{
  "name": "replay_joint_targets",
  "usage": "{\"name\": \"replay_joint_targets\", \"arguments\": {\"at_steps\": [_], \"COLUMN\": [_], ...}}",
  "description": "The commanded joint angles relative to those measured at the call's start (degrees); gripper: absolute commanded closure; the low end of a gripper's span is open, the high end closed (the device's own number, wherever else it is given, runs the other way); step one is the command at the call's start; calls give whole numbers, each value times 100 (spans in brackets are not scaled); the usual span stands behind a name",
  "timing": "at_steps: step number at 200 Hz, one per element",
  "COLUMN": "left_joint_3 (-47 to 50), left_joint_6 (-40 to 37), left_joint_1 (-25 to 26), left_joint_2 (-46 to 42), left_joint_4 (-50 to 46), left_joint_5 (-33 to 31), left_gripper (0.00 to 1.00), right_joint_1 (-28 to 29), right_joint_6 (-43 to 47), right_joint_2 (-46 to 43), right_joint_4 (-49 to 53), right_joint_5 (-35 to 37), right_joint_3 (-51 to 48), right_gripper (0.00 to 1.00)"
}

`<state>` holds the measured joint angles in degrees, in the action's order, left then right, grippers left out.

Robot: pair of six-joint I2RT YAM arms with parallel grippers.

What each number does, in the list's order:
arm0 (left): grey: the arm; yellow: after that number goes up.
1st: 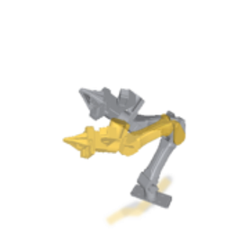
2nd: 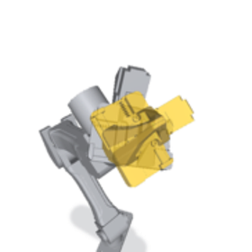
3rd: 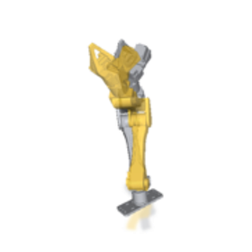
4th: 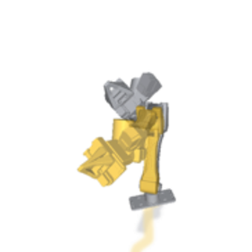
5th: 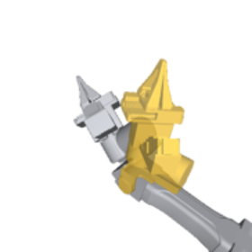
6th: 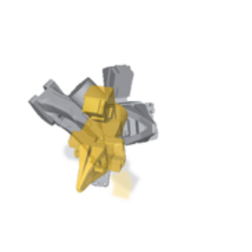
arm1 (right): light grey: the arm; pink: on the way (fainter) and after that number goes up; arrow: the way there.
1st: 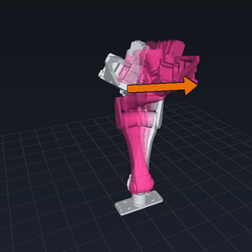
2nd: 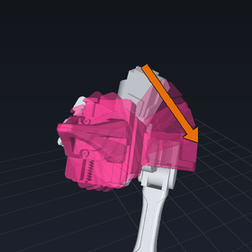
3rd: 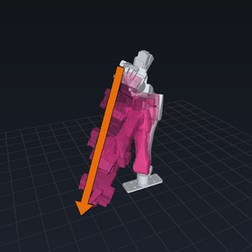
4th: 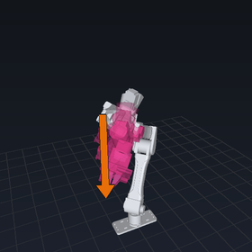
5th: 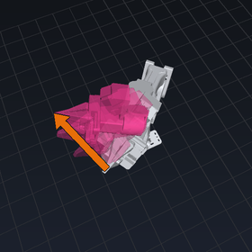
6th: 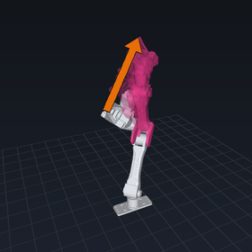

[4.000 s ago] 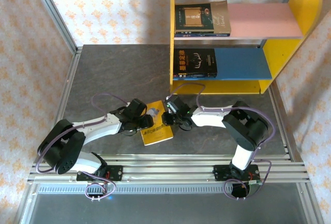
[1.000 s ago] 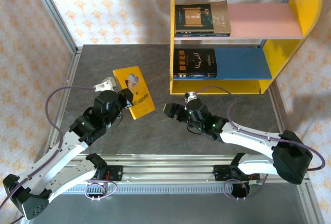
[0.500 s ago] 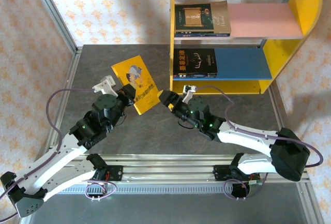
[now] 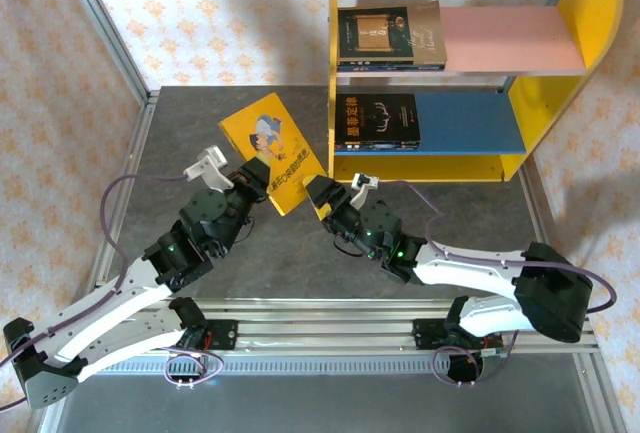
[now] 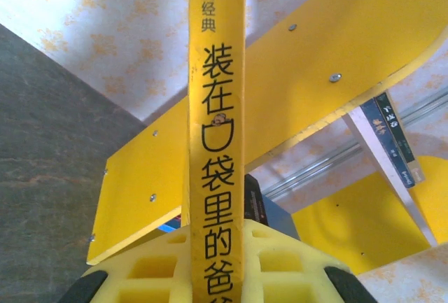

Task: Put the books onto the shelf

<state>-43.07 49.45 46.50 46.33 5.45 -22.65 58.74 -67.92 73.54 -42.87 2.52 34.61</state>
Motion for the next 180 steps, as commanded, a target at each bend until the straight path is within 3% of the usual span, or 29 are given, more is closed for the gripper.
{"name": "replay_joint_targets", "arguments": {"at_steps": [1,45,103,130,154,180], "left_joint_3": [103,370,462,466,536,495], "left_joint_6": [-63,-51,-21,26,122,148], "left_joint_1": [167,532,740,766,780,769], "left_joint_2": [-3,129,264,257,241,168], "left_joint_4": [978,1565,1762,1704,1653,1313], "left_joint_5": [-466,-987,-1265,-1337,-1405,-1454], "left_gripper": [100,100,100,100,86,60], "right_joint_1": [28,54,57,57,56,54], "right_joint_6": [-286,-320,-238,-132,115,468], "right_joint_2": [137,249,22,-140,-259,-528], "right_joint_4": [-502,-626,-483,-414,-323,-151], "right_joint_5": [240,280,505,632,693,746], "right_joint_3": [-36,7,-160,-238,-244,-275], "right_gripper": [14,24,66,75,81,86]}}
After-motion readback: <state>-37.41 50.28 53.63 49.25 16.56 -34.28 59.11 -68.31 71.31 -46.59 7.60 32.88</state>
